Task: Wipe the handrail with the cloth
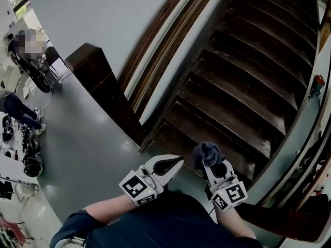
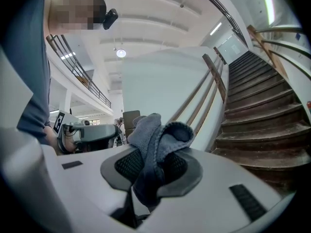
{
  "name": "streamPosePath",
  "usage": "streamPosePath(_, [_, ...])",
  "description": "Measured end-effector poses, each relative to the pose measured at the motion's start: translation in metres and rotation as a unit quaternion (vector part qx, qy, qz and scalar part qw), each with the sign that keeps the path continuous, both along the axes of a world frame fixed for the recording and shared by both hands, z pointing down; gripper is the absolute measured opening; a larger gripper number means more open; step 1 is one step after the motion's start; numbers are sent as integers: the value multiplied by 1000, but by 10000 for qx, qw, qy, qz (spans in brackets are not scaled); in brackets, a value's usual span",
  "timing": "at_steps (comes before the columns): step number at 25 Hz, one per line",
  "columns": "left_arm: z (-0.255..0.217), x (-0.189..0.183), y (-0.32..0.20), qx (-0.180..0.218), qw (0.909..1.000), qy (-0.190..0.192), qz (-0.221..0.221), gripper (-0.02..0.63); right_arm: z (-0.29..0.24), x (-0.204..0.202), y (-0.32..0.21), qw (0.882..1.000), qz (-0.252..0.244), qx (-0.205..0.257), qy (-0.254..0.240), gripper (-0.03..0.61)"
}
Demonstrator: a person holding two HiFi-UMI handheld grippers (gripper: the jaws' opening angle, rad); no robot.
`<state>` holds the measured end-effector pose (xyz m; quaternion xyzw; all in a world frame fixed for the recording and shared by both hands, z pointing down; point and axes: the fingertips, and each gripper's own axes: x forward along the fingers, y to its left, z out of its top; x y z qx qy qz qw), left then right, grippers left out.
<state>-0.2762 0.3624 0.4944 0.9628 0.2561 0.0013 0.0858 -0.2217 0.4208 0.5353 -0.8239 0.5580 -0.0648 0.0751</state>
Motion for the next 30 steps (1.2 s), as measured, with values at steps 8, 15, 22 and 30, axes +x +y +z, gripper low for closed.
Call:
streamPosePath(8, [-2, 67, -32, -22, 9997, 212, -103, 4, 6, 63, -29, 9999, -58, -103, 35, 97])
streamPosePath(15, [-7, 157, -100, -36, 9982, 394, -449, 4, 3, 156, -90, 9997, -155, -151, 64, 97])
streamPosePath(22, [-22, 269, -212, 116, 9951, 546, -817, 3, -15, 279, -204, 9993, -340, -150, 67, 97])
streamPosePath(30, [-118, 385, -320, 25, 9943, 545, -914, 4, -120, 404, -325, 9982, -473, -295, 200, 97])
